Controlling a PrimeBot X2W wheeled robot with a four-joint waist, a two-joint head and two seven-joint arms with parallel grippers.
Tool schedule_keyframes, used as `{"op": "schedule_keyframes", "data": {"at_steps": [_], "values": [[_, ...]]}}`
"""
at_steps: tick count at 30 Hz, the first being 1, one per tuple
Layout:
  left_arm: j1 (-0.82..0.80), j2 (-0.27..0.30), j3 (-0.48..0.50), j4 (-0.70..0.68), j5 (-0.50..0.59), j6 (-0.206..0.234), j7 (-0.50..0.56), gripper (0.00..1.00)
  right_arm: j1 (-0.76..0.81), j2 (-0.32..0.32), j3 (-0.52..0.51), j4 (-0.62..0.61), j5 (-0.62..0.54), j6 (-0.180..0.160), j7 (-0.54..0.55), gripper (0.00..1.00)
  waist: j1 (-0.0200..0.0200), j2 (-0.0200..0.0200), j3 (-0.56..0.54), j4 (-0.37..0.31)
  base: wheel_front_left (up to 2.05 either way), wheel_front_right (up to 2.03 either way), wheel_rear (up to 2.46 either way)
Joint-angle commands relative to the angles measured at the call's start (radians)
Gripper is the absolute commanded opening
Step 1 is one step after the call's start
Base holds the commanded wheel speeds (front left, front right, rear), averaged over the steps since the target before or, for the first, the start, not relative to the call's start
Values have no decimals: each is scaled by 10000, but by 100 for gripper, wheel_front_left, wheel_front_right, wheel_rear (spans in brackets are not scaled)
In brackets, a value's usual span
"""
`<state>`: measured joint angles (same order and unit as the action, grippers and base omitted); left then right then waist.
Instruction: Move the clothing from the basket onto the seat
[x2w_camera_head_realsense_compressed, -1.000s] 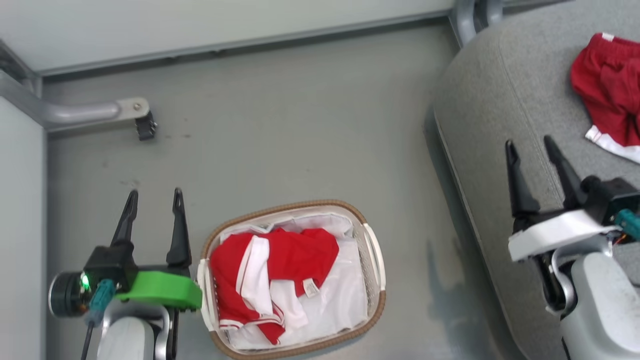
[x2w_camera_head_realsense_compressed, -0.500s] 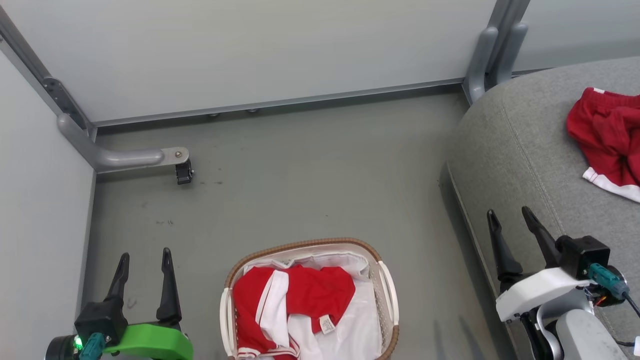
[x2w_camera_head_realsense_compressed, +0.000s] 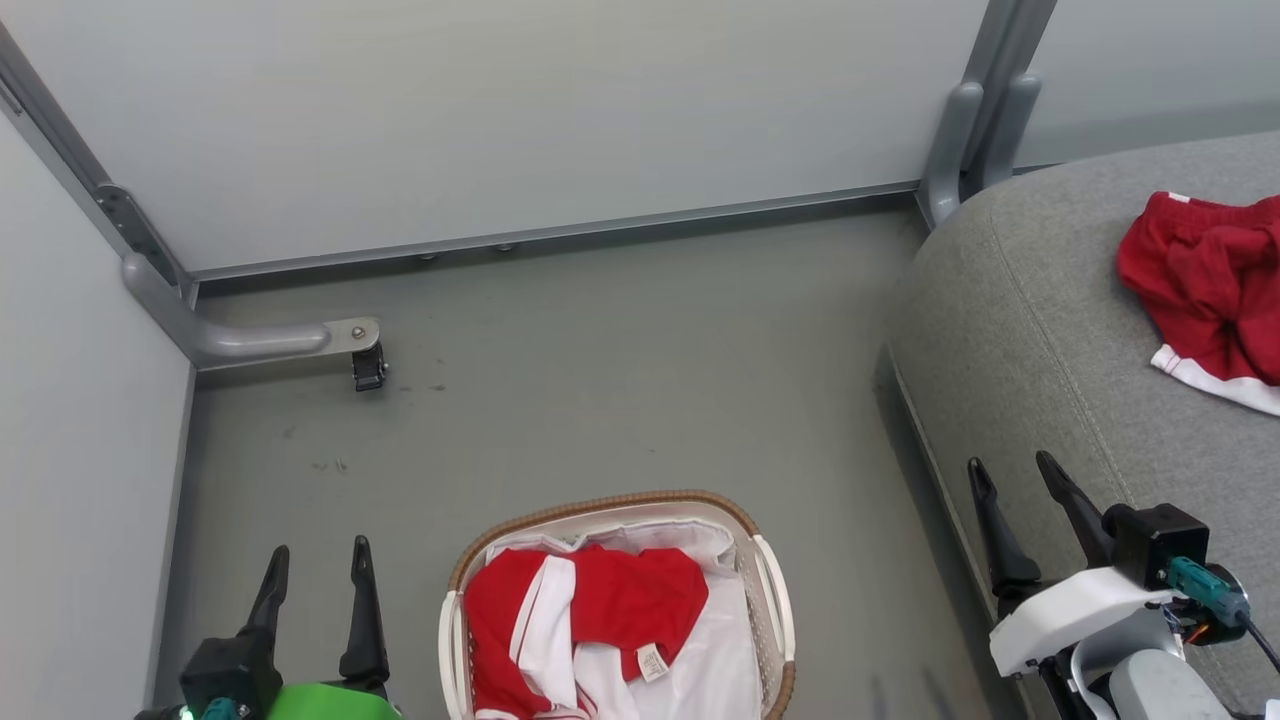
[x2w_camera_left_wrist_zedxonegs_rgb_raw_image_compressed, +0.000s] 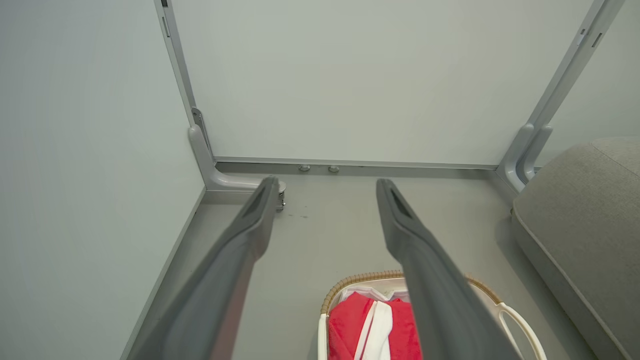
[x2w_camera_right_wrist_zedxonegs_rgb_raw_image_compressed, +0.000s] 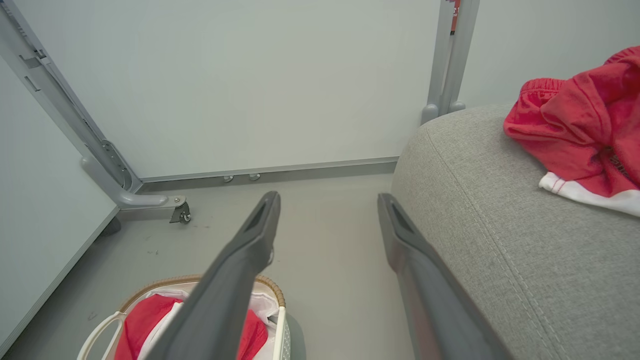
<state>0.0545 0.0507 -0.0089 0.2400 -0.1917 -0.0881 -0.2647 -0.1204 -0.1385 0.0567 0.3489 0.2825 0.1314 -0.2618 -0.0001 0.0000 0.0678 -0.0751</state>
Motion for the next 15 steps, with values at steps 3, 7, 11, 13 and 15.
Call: {"op": "schedule_keyframes", "data": {"at_steps": [3,7,11,13,15], "values": [[-388,2,-284,179,-110,-71,6,100,-280,-87,63,-169,98,-14,-45,100,1,0,413,-121,0,0,0],[-854,5,-901,631,-214,-140,6,100,-642,-146,184,-390,94,-14,-45,100,1,0,1067,-269,0,0,0],[-1497,9,-1546,1216,-276,-160,8,100,-1148,-137,361,-631,117,-14,-45,100,1,0,1897,-491,0,0,0],[-1812,14,-1792,1580,-258,-148,6,100,-1398,-102,458,-738,137,-14,-45,100,1,0,2292,-629,0,0,0],[-2175,14,-2062,1983,-57,-174,6,100,-1650,-62,585,-854,154,-14,-45,100,1,0,2702,-773,0,0,0]]}}
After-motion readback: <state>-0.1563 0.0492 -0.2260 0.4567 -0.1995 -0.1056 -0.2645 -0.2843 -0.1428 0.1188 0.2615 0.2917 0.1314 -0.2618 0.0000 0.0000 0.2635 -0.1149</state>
